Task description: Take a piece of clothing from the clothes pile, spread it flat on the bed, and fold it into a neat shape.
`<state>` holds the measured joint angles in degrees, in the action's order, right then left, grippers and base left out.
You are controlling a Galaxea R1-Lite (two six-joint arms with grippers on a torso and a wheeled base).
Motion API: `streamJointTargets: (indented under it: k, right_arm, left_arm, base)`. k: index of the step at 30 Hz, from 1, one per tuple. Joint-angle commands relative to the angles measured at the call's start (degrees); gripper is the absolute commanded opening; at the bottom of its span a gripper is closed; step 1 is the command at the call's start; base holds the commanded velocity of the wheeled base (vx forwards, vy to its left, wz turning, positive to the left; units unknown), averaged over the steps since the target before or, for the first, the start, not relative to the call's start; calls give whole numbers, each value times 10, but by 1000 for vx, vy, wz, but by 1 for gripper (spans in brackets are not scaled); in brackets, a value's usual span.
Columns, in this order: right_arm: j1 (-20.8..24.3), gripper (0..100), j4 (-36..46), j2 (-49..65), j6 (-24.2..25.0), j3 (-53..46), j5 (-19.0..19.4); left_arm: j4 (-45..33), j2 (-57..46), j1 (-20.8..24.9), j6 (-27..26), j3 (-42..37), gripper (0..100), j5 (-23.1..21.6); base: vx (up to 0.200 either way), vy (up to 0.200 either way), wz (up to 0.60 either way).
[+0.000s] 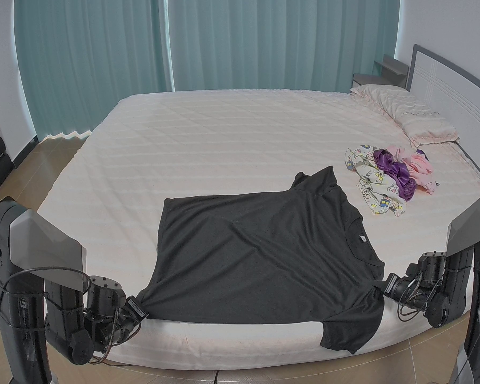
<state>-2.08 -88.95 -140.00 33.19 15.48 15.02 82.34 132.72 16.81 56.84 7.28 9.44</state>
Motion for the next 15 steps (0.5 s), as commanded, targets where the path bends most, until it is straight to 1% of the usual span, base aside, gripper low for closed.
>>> streamJointTargets:
  k: [1, 5, 8, 11, 15]
  right_arm:
    - [-6, 0, -7, -3, 0, 36, 0]
    - [-12, 0, -7, -1, -1, 66, 1]
    - [-15, 0, 1, 4, -3, 96, 15]
    - [-16, 0, 25, 5, -6, 125, 31]
    - [-12, 0, 63, 2, -8, 169, 34]
  left_arm:
    - [0, -1, -1, 0, 2, 0, 1]
    - [1, -2, -8, -1, 4, 0, 1]
    - [12, 0, -12, -1, 5, 0, 1]
    - [23, 4, -12, -1, 6, 0, 1]
    - [29, 17, -12, -1, 14, 0, 1]
  base:
    - [0, 0, 0]
    - [0, 0, 0]
    - [0, 0, 0]
    - [0, 0, 0]
    - [0, 0, 0]
